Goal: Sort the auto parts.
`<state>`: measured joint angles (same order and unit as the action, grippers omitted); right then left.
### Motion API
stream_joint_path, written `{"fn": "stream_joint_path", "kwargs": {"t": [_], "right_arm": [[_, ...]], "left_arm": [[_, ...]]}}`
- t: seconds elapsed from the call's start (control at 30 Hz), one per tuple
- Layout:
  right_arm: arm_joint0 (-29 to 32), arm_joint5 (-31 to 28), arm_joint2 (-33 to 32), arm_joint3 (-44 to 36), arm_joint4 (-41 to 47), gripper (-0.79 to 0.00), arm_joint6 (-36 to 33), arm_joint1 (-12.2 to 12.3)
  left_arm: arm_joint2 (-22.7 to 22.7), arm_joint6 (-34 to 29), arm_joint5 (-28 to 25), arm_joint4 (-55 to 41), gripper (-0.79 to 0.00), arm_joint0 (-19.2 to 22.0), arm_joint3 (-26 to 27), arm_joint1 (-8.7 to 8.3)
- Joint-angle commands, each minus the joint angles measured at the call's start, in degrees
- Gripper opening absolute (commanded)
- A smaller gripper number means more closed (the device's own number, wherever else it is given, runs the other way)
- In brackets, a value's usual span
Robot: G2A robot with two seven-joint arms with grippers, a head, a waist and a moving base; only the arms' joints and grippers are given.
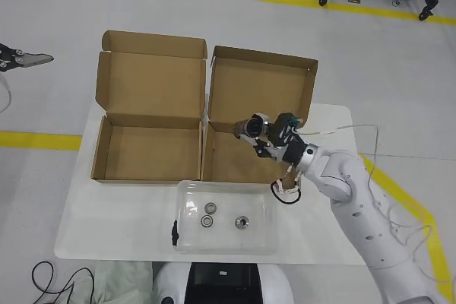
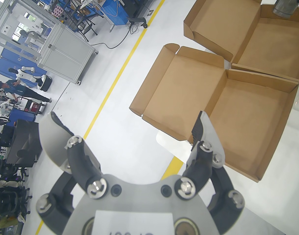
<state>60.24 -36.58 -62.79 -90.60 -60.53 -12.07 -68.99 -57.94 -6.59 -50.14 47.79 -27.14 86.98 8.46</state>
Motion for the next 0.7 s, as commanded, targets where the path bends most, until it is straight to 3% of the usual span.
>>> {"fn": "stream_joint_path", "kwargs": {"t": [0.0,0.67], "right_arm": [[-0.3,0.1,0.28,0.81,0.17,-0.785,-0.05,-0.08],[-6.25,3.44,9.64,13.18,1.51,-0.785,-8.79,-2.57]], "left_arm": [[0.0,0.0,0.0,0.0,0.0,0.0,0.0,0.0],[0.0,0.0,0.0,0.0,0.0,0.0,0.0,0.0]]}}
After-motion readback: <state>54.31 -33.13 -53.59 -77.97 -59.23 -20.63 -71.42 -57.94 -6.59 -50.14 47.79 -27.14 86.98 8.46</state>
